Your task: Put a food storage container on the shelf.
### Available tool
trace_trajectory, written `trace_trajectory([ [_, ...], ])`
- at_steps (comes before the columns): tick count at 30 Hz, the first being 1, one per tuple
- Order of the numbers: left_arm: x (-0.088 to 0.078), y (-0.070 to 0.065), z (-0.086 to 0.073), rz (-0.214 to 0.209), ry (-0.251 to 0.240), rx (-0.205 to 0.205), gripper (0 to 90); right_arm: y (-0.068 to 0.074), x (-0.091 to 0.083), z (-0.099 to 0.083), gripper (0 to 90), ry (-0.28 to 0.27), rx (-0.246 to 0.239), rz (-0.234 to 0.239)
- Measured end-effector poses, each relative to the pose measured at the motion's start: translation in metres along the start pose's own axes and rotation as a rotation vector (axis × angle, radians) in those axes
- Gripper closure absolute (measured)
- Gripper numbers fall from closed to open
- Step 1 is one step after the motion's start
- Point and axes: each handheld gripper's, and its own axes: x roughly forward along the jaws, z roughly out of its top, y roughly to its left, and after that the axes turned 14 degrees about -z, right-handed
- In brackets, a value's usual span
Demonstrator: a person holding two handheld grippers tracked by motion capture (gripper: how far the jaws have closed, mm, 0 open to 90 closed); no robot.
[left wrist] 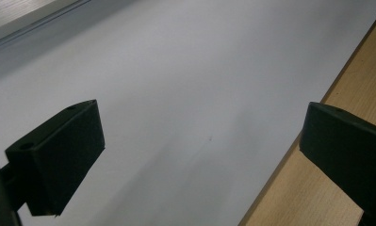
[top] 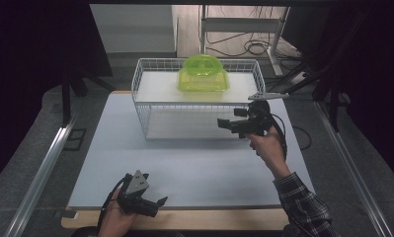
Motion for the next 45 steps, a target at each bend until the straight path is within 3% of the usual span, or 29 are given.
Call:
trace_trajectory([
  [14,0.001,0.000,0.000,0.003,0.004,0.002,0.4,0.001,0.007,-0.032,5.7,0.036,-0.069,-0.020],
  [28,0.001,0.000,-0.001,0.006,0.005,0.013,0.4,0.007,0.003,-0.060,3.1,0.021,-0.139,-0.095],
  [31,0.002,-0.001,-0.001,0.005,0.009,0.016,0.4,0.008,0.005,-0.064,2.6,0.041,-0.171,-0.110],
  [45,0.001,-0.001,-0.001,0.004,0.004,0.017,0.5,0.007,-0.001,-0.090,2.3,0.043,-0.143,-0.093],
])
